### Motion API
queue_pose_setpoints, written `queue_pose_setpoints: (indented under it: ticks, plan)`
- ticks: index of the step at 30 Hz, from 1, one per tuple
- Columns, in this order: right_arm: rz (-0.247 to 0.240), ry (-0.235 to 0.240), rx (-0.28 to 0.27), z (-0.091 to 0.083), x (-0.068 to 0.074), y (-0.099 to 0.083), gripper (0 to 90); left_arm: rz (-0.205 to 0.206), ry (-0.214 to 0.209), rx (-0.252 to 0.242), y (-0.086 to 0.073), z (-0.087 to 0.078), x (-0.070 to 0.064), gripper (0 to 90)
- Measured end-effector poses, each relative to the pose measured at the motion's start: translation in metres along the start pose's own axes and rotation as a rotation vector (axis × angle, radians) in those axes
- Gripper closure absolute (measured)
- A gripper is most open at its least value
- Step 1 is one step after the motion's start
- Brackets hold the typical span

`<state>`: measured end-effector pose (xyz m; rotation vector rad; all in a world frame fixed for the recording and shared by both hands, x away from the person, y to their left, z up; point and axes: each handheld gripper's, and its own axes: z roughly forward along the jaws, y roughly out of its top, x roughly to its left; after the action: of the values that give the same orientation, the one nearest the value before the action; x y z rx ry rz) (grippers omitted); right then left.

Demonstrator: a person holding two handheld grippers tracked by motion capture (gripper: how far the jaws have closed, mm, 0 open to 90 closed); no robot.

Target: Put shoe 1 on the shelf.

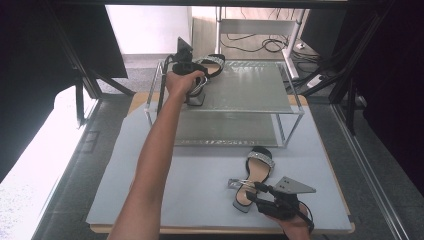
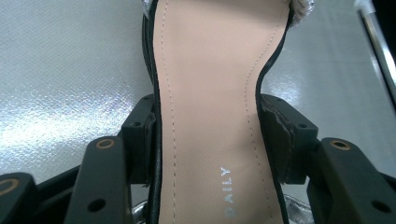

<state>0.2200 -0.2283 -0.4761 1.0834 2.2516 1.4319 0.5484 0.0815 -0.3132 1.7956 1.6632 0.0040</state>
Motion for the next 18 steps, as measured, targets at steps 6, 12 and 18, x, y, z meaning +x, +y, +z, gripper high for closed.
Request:
queue_pose_setpoints:
  ticks: [6, 12, 18]
  plan:
    - [0.001, 0.006, 0.008, 0.0006, 0.0013, 0.0, 50.0, -0.02, 0.044, 0.03, 0.0024, 0.006, -0.0022, 43.2]
    - [0.001, 0.016, 0.011, 0.0001, 0.0033, -0.0008, 49.7, -0.024, 0.054, 0.045, 0.0027, 0.0076, -0.0038, 43.1]
    - [0.002, 0.017, 0.012, -0.0012, 0.0035, -0.001, 49.6, -0.05, 0.008, 0.032, 0.0035, 0.0067, -0.0053, 30.2]
